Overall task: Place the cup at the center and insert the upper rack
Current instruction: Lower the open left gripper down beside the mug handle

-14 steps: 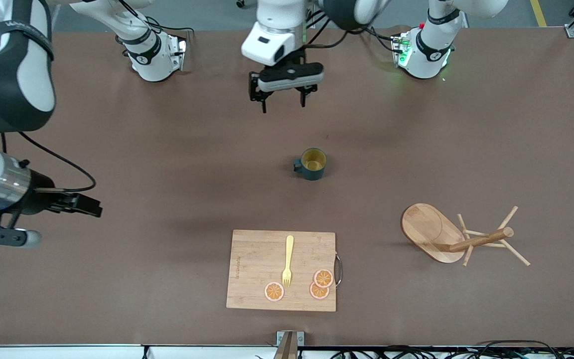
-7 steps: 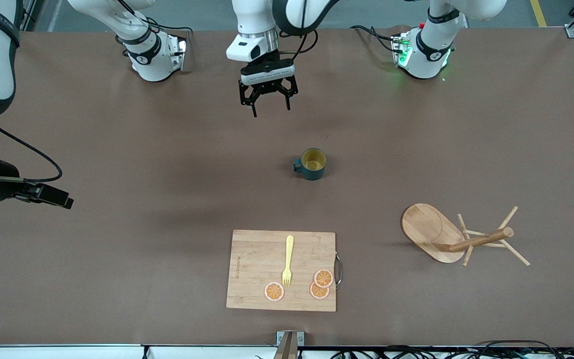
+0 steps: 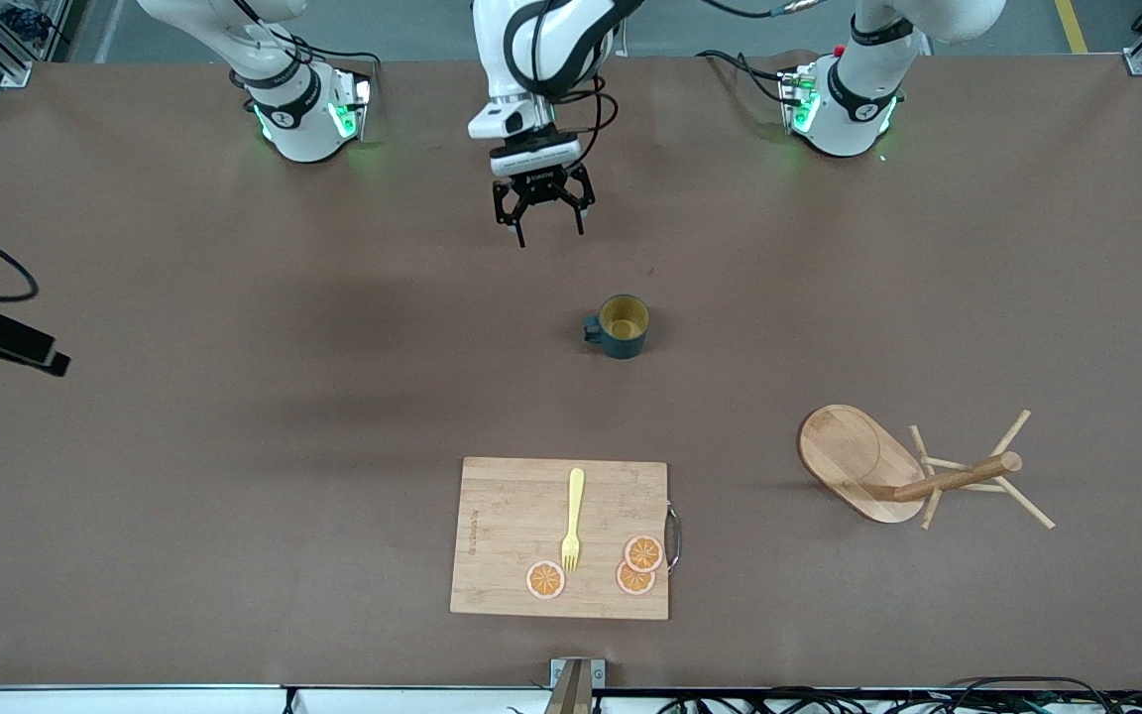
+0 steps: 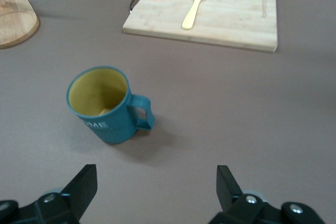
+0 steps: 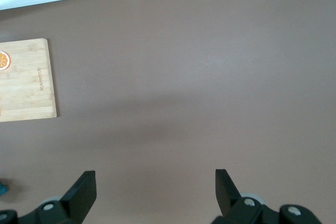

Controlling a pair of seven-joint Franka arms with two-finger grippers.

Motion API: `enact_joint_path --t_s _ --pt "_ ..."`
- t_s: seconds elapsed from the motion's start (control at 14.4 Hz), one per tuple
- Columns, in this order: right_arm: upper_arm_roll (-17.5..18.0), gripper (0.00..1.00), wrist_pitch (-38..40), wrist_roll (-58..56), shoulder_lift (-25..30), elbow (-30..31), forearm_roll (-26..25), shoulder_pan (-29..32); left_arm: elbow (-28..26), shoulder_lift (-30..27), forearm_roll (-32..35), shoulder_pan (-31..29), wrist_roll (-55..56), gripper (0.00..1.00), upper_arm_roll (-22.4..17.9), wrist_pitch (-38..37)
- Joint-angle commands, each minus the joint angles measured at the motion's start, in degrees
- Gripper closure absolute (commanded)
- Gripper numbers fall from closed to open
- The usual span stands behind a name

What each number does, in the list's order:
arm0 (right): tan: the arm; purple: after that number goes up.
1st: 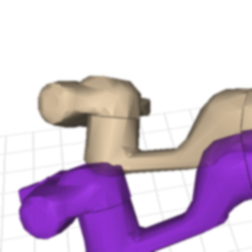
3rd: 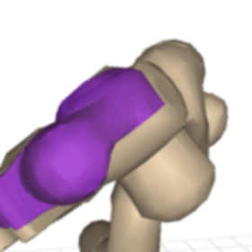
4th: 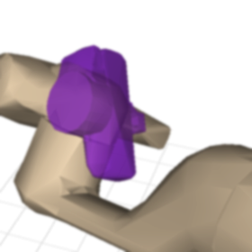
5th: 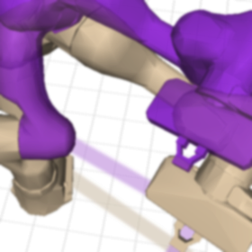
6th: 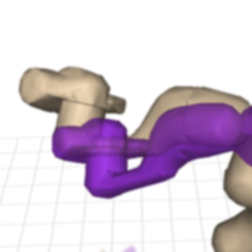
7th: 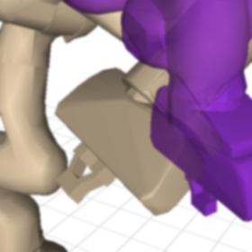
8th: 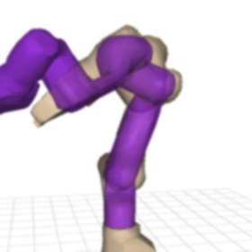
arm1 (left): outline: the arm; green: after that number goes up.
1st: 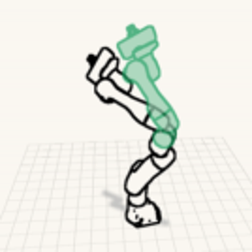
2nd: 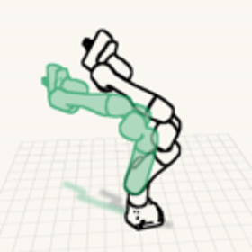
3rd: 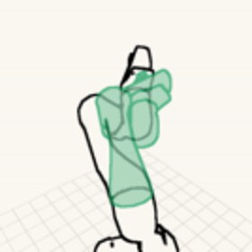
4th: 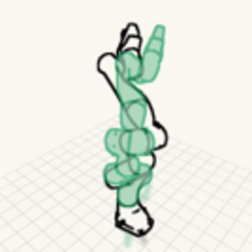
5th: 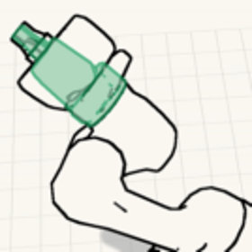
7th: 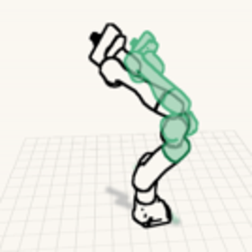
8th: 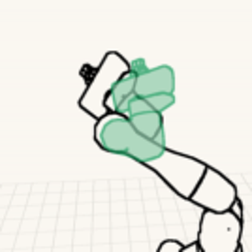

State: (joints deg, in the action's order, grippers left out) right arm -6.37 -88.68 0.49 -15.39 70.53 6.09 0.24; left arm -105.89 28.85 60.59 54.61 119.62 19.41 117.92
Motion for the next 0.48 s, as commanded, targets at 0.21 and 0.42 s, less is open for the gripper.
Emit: enact_joint_path --t_s 0.21,0.42 --pt "1.3 0.0 -1.1 -1.5 5.0 7.7 -2.6 0.2 0.2 6.5 14.7 0.2 11.1 0.0 -0.3 0.2" --pt "1.3 0.0 -1.4 -1.7 7.6 11.2 -5.4 -1.4 0.3 10.3 23.1 0.2 19.3 0.0 -0.7 -1.9"
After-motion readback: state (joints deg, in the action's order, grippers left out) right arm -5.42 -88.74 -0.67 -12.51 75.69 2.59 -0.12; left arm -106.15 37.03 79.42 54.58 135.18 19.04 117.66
